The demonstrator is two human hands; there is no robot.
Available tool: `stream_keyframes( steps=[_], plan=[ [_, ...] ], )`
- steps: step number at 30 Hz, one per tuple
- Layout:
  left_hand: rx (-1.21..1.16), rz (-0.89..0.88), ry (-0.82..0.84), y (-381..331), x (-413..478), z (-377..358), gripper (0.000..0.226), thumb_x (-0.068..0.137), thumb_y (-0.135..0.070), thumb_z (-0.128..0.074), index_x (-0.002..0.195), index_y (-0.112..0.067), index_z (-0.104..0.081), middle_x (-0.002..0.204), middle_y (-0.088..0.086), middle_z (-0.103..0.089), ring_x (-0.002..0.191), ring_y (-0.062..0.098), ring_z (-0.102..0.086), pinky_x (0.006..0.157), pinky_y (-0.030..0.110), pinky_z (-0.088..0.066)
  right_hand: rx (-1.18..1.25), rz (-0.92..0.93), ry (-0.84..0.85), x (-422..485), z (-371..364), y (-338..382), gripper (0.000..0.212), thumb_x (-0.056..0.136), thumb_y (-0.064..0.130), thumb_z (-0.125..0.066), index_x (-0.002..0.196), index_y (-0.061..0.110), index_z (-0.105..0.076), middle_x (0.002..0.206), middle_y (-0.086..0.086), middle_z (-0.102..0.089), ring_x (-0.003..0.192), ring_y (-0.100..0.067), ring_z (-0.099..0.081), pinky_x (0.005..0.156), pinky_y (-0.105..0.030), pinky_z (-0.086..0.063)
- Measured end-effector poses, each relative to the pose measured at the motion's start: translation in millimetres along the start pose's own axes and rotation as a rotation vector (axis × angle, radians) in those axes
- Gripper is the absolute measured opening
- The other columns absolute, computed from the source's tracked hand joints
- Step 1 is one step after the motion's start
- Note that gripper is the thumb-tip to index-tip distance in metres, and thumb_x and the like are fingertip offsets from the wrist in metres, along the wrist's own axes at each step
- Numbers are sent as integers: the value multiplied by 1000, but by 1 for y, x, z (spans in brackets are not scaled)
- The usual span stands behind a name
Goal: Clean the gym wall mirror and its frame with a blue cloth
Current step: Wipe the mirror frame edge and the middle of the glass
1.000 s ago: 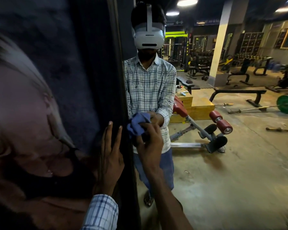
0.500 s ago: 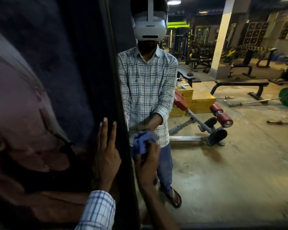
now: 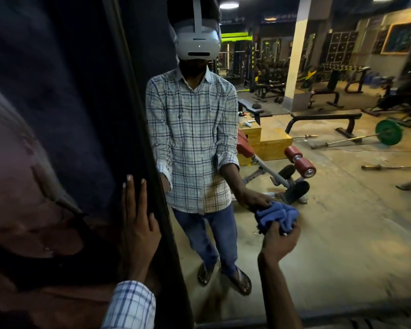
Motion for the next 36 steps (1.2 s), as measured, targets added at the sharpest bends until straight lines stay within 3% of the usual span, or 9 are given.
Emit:
stream_keyframes(
  steps=[2, 4, 8, 17, 20, 24, 28, 32, 36],
  plan=[
    [14, -7, -5, -2, 1, 2, 96, 80, 12, -70, 163, -9, -25, 174, 8, -7, 161, 28, -10, 130, 35, -11, 74, -108, -51, 8, -1, -1, 37, 94, 5, -63, 129, 16, -55, 119, -4, -62, 102, -16, -64, 89, -32, -60],
    [8, 15, -1, -3, 0, 1, 98, 80, 9, -73, 163, -9, -25, 174, 8, -6, 161, 28, -9, 130, 33, -9, 87, -61, -5, -7, -12, 11, 44, 92, 13, -64, 129, 34, -52, 125, 1, -61, 109, -17, -65, 92, -40, -61],
    [2, 32, 21, -8, -3, -2, 96, 81, 4, -76, 163, -12, -28, 174, 8, -4, 161, 29, -8, 128, 42, -17, 46, 333, 302, -81, -63, 70, 46, 87, 17, -66, 117, 49, -53, 115, 4, -58, 109, -23, -62, 92, -53, -54],
    [41, -6, 72, -4, 0, -4, 97, 81, -2, -79, 162, -20, -31, 174, 10, 1, 159, 34, -9, 126, 50, -22, 87, 740, 523, -148, -143, 190, 30, 93, 7, -66, 122, 5, -61, 122, -14, -54, 111, -29, -57, 87, -39, -52],
    [10, 14, 66, 1, -4, -6, 87, 89, -13, -68, 164, -19, -24, 174, 12, 0, 159, 35, -9, 125, 56, -23, -58, 909, 742, -197, -173, 188, 38, 92, 8, -67, 129, 8, -64, 132, -15, -53, 123, -33, -54, 92, -36, -50],
    [6, 13, 91, 9, -7, -6, 81, 90, -21, -55, 164, -15, -23, 174, 12, 0, 160, 34, -9, 124, 58, -26, -211, 1116, 933, -218, -174, 145, 39, 95, 18, -62, 134, 15, -62, 132, -11, -55, 111, -33, -58, 71, -36, -51],
    [-37, 13, 106, 9, -7, -3, 81, 91, -24, -54, 165, -19, -22, 174, 8, 2, 160, 29, -7, 125, 51, -25, -271, 939, 978, -211, -149, 81, 40, 92, 11, -54, 131, 16, -63, 129, -5, -57, 110, -30, -60, 77, -40, -53],
    [-42, 57, 114, 9, -9, 7, 96, 80, 2, -74, 163, -21, -30, 175, 0, -3, 160, 25, -14, 124, 43, -28, -149, 609, 868, -190, -123, 57, 33, 97, 27, -53, 125, 15, -66, 121, -3, -63, 109, -19, -64, 86, -35, -53],
    [-166, 95, 51, 5, -20, 16, 66, 89, -6, -70, 151, -18, -51, 167, -3, -32, 152, 20, -36, 120, 38, -36, -28, 262, 824, -174, -88, 41, 21, 101, 17, -62, 120, 26, -66, 107, 9, -70, 100, -13, -69, 77, -28, -55]
  ],
)
Point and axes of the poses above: each hand's wrist, its own x-axis towards the middle knuckle, its own z-axis out of the back of the hand, y = z × x, the point moved 9 cm from there along x, towards the middle knuckle
